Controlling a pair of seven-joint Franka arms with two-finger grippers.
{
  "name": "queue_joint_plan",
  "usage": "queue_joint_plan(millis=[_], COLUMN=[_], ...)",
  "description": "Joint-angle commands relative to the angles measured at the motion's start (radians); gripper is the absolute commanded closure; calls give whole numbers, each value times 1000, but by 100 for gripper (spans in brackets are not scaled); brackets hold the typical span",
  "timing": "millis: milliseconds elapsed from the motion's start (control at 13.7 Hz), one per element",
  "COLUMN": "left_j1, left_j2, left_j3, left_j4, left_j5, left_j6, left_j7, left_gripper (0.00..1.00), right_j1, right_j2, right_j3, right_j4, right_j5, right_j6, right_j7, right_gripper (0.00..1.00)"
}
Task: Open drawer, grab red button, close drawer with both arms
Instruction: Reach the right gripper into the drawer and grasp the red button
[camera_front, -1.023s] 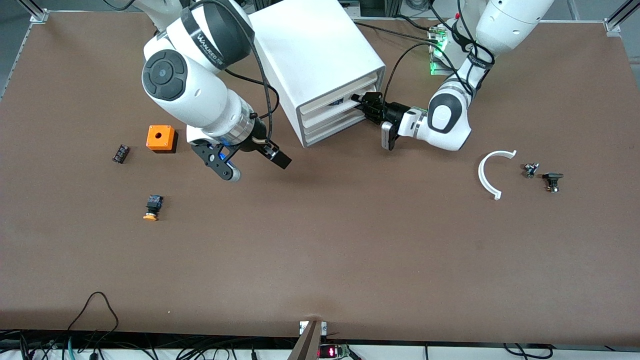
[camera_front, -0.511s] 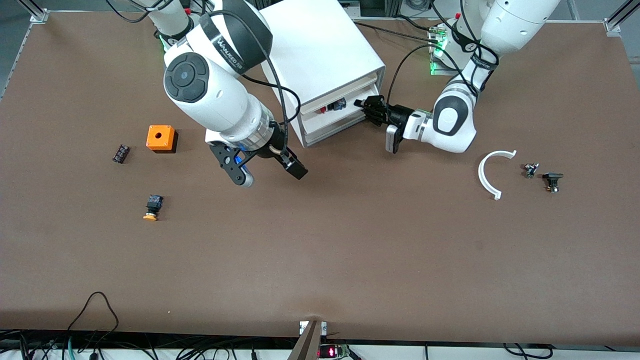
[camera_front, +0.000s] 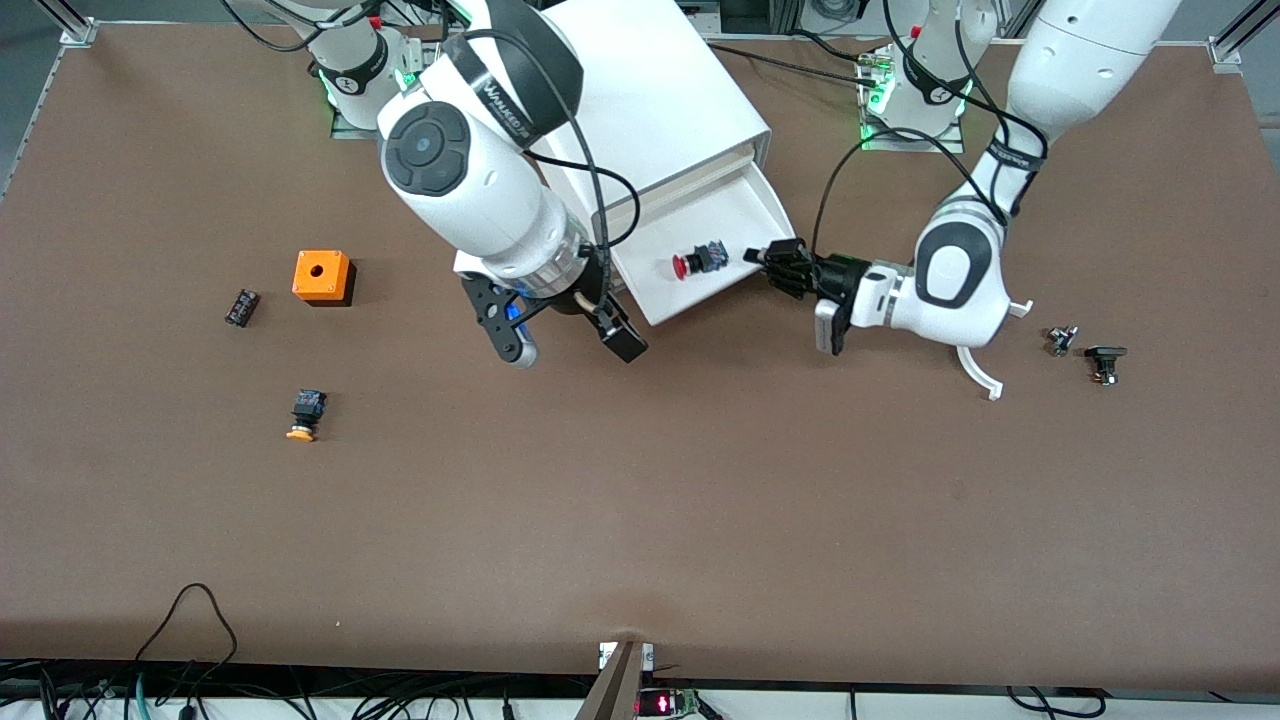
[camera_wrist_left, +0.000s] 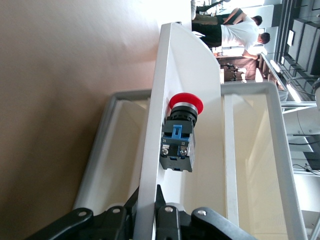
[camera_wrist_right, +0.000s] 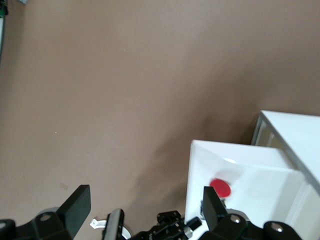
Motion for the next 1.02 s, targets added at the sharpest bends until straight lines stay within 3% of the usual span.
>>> queue_joint_plan(millis=[0, 292, 365, 438, 511, 804, 950], left_j1=[22, 39, 37, 42, 43, 59, 60], left_j2=[90, 128, 125, 124, 118, 64, 27], left_j3=[-3, -3, -3, -5, -3, 0, 1], left_j4=[119, 174, 175, 178, 181, 184, 217], left_j5=[71, 109, 123, 124, 126, 128, 195], left_j6=[24, 24, 24, 26, 23, -19, -52], left_j7=[-29, -49, -56, -64, -64, -140, -260], left_gripper=[100, 100, 84, 17, 0, 0, 0], right_j1=[67, 138, 153, 165, 179, 224, 244], right_j2=[55, 113, 125, 139, 153, 205, 225], right_j3=[-12, -15, -15, -14, -13, -15, -15], right_j4=[41, 41, 41, 41, 41, 41, 41], right_j5=[-39, -47, -68, -84, -85, -114, -134], right_j6=[48, 90, 113, 124, 128, 145, 168], right_j7=[98, 164, 189, 212, 226, 278, 310], right_gripper=[1, 1, 1, 1, 1, 1, 1])
